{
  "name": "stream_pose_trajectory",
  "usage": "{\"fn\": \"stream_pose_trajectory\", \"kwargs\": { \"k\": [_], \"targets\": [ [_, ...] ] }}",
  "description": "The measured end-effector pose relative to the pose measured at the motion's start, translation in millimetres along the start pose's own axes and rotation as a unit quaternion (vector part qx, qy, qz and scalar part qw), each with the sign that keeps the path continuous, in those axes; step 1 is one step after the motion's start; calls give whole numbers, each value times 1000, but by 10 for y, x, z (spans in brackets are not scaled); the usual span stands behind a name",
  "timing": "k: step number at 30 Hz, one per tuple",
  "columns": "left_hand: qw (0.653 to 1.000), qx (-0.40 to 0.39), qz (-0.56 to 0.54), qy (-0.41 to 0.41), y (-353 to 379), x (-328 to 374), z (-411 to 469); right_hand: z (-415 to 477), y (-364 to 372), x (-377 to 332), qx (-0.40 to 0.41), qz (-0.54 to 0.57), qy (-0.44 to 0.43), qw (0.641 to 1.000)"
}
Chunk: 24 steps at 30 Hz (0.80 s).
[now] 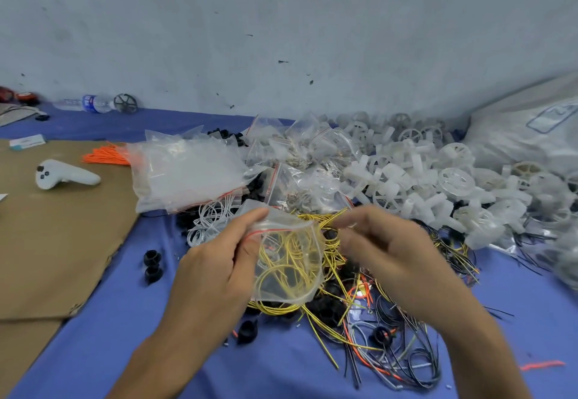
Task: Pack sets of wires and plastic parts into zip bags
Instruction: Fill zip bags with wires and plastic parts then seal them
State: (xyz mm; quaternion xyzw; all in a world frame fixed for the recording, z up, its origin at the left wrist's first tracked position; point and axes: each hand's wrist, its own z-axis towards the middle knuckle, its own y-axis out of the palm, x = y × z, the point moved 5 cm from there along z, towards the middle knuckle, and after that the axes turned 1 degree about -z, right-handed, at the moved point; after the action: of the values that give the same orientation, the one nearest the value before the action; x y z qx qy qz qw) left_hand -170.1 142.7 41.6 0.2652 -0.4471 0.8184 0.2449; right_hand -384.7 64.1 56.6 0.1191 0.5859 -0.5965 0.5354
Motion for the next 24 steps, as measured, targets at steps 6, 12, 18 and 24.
{"fn": "stream_pose_trajectory", "kwargs": {
  "k": [6, 12, 18, 24],
  "targets": [
    [1000, -10, -8, 2, 11, 68, 14, 389, 442, 848, -62, -272, 109, 954],
    [1000, -20, 0, -2, 13, 67, -37, 419, 645, 967, -33, -328, 114, 937],
    [999, -30, -12, 1, 31, 113, -42, 374, 388, 870, 101, -217, 94, 966],
    [999, -33, -11, 2, 85, 167, -55, 100, -55, 715, 193, 65, 121, 971]
  ]
}}
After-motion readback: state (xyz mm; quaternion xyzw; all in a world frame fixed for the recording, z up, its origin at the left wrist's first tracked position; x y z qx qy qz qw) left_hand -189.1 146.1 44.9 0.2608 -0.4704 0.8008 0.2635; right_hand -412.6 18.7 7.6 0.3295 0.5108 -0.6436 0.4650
